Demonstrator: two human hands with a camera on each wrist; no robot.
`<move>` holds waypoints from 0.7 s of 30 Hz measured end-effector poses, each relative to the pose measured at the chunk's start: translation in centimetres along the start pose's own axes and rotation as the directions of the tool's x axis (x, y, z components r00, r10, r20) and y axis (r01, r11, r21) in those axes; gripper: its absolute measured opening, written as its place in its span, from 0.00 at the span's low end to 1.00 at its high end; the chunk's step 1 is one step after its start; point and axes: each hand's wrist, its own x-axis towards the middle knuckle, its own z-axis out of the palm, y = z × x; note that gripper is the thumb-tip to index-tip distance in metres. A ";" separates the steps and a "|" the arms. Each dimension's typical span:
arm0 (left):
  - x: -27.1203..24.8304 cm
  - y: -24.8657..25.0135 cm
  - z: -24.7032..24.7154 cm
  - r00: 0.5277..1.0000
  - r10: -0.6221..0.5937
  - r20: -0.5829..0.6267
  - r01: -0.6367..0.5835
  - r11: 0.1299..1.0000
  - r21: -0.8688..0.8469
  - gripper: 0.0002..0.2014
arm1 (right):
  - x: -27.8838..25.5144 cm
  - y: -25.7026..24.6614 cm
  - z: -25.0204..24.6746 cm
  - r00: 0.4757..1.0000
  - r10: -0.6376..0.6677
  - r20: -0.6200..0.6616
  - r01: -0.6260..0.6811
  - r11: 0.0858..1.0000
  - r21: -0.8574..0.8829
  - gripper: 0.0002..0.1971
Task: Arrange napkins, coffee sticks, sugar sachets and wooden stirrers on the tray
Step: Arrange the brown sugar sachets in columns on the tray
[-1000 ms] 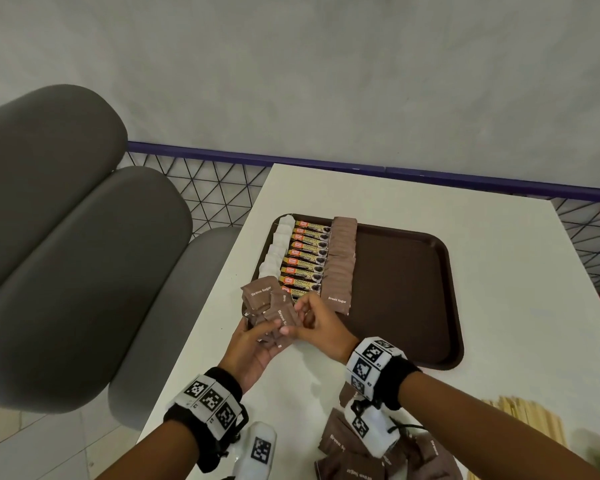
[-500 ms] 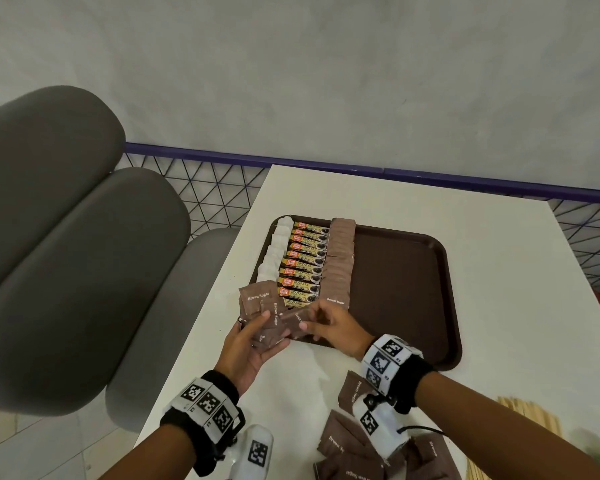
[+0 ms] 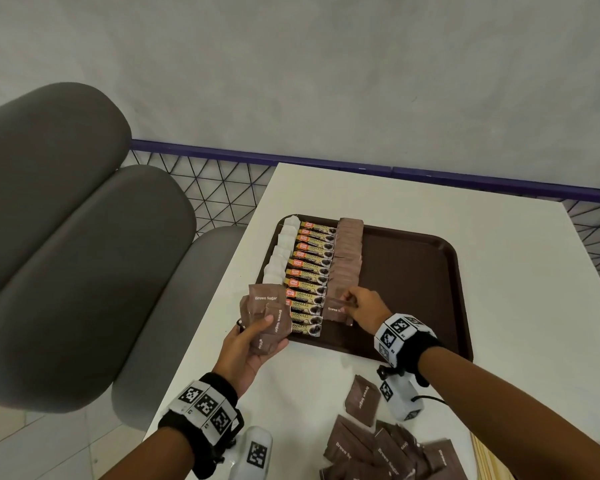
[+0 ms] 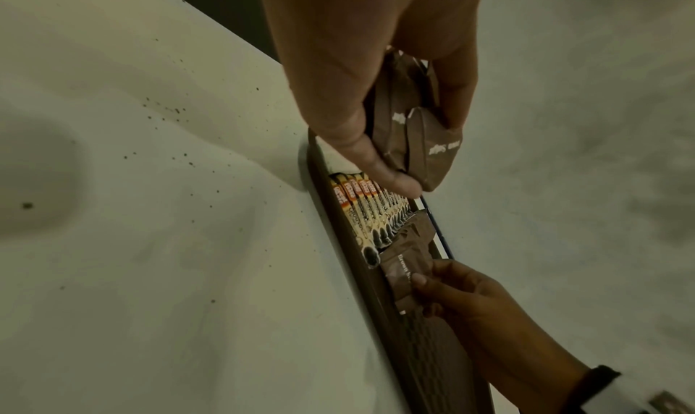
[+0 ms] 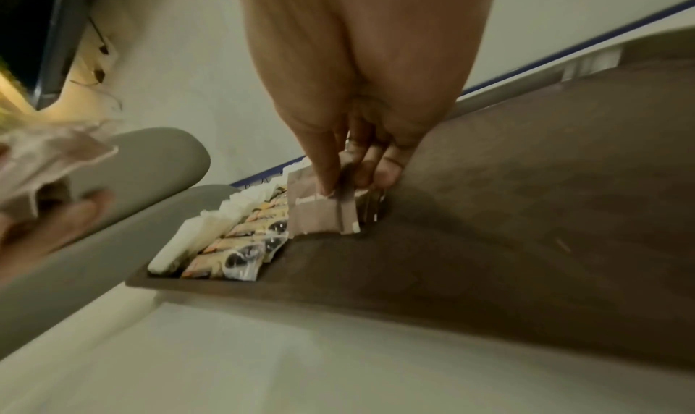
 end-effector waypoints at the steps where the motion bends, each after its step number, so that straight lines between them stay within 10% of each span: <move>1: 0.0 0.1 0.0 1.000 -0.001 0.002 0.001 1.000 0.000 0.20 | 0.1 -0.1 0.2 1.000 0.004 -0.009 -0.004 0.999 -0.033 0.08; 15: -0.6 -0.1 0.4 1.000 -0.018 0.016 0.018 0.999 0.026 0.21 | -0.7 -0.8 0.6 0.985 -0.132 -0.114 0.094 0.954 -0.284 0.14; 21: -1.0 -0.3 0.8 0.999 -0.031 0.033 0.029 0.997 0.067 0.21 | -2.1 -4.7 1.1 0.972 -0.208 -0.104 0.231 0.923 0.307 0.09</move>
